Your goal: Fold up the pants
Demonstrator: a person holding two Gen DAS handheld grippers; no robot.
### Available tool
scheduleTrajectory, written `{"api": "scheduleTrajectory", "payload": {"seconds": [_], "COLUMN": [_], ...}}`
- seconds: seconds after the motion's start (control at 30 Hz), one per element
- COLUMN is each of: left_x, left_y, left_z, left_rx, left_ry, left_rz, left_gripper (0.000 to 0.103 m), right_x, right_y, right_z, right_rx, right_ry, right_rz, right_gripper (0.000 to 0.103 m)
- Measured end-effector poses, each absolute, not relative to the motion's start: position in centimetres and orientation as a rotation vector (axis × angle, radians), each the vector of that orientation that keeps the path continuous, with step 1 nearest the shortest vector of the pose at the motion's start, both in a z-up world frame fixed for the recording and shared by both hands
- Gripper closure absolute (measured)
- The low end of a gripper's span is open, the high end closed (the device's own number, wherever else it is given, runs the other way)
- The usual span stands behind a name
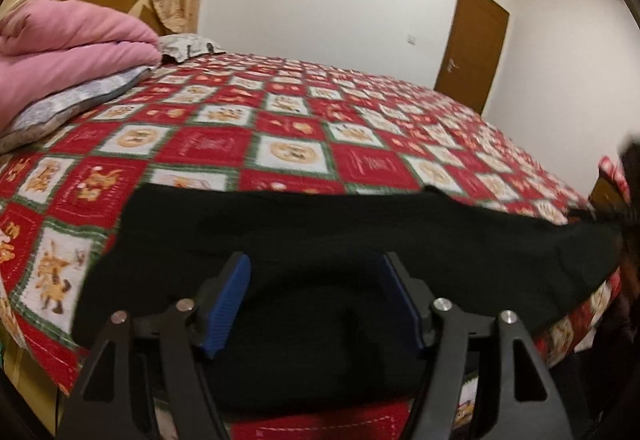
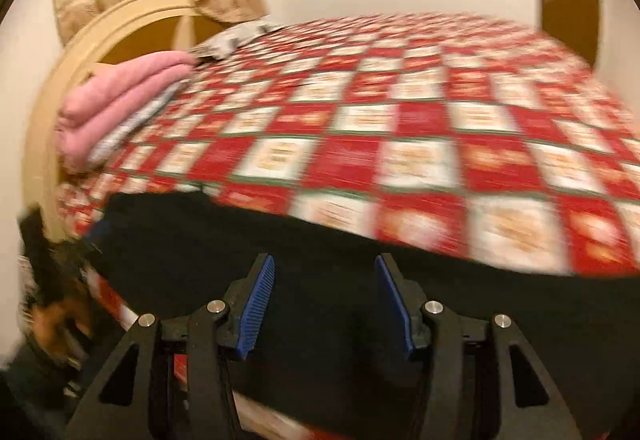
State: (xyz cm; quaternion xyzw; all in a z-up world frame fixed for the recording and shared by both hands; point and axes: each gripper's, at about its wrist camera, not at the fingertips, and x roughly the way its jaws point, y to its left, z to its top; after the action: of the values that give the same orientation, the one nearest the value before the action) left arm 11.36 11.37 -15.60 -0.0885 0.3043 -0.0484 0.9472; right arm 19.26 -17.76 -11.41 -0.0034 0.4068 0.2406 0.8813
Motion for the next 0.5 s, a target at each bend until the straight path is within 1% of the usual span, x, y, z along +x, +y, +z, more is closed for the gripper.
{"api": "scheduleTrajectory", "payload": {"seconds": [0.17, 0.3, 0.4, 0.43, 0.47, 0.5], "left_x": [11.6, 11.4, 11.4, 11.4, 11.4, 11.4], "left_y": [11.7, 12.1, 11.9, 11.8, 11.8, 11.7], "left_z": [-16.6, -16.7, -16.8, -16.8, -16.8, -16.7], "left_rx": [-0.177, -0.205, -0.201, -0.199, -0.200, -0.201], "left_ry": [0.653, 0.642, 0.638, 0.638, 0.638, 0.638], "left_rz": [-0.071, -0.083, -0.089, -0.088, -0.090, -0.093], "left_gripper": [0.033, 0.032, 0.029, 0.028, 0.027, 0.025], "right_x": [24.2, 26.7, 28.4, 28.7, 28.8, 28.9], "right_y": [-9.9, -6.9, -6.3, -6.4, -6.4, -6.4], "right_z": [-12.9, -15.0, -16.6, -17.0, -17.0, -17.0], "right_rx": [0.041, 0.054, 0.083, 0.098, 0.105, 0.113], "right_ry": [0.925, 1.014, 1.085, 1.093, 1.093, 1.093], "right_rz": [0.597, 0.594, 0.592, 0.596, 0.595, 0.597], "right_gripper": [0.049, 0.049, 0.049, 0.051, 0.056, 0.058]}}
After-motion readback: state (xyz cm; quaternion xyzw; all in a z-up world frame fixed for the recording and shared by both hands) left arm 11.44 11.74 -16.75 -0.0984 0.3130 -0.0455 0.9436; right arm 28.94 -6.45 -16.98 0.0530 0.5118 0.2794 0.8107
